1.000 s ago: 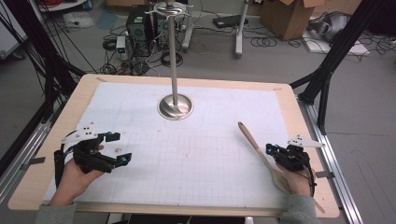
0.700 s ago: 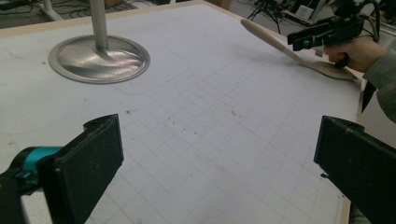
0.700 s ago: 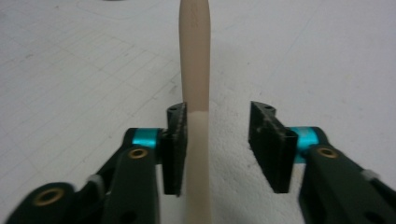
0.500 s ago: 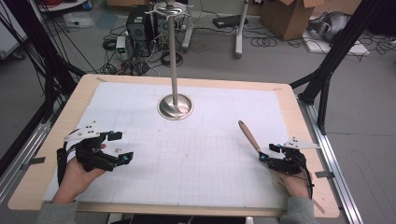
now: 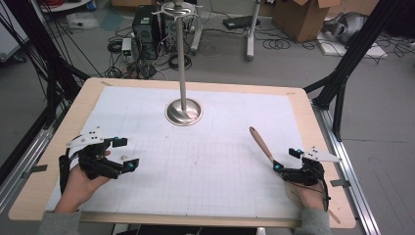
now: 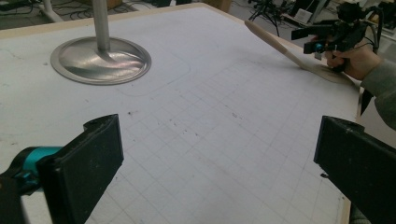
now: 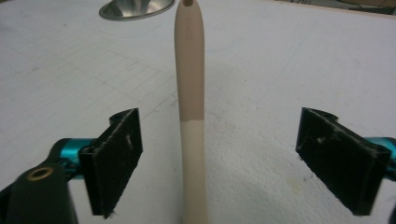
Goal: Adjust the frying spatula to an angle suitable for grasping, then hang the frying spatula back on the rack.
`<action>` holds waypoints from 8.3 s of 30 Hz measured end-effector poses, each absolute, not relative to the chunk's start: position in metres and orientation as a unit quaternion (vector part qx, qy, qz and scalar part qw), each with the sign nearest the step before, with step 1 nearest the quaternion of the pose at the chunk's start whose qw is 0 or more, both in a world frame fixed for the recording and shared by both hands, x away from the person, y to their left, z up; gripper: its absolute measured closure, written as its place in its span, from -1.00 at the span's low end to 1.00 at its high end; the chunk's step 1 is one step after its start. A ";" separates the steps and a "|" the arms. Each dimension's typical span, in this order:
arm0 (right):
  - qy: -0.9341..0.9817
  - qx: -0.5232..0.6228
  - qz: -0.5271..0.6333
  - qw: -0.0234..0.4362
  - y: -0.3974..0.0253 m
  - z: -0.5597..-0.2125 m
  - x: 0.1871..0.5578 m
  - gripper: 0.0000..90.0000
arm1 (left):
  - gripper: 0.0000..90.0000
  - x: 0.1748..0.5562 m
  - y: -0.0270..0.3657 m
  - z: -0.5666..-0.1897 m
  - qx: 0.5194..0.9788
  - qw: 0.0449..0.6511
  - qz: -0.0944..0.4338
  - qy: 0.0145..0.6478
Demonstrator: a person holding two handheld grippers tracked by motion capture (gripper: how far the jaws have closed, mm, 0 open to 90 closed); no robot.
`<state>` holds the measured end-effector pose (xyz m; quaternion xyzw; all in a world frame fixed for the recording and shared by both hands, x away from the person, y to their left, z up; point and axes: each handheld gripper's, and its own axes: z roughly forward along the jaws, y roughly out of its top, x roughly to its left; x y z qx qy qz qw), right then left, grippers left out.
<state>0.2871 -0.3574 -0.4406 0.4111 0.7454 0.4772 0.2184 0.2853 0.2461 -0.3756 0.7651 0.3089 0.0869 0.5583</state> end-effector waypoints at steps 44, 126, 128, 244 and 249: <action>0.808 0.406 0.381 0.196 -0.343 -0.445 0.286 0.06 | -0.96 0.286 0.249 -0.377 0.764 0.557 0.089 0.312; 0.777 0.391 0.460 0.180 -0.339 -0.398 0.288 0.74 | -0.96 0.271 0.264 -0.359 0.736 0.594 0.104 0.309; 0.774 0.390 0.466 0.179 -0.338 -0.396 0.290 0.74 | -0.96 0.271 0.265 -0.360 0.736 0.590 0.106 0.313; 0.803 0.279 0.501 0.166 -0.234 -0.184 0.404 0.74 | -0.96 0.258 0.284 -0.365 0.721 0.592 0.124 0.338; 0.800 0.278 0.506 0.161 -0.237 -0.183 0.409 0.74 | -0.96 0.258 0.285 -0.366 0.719 0.594 0.123 0.340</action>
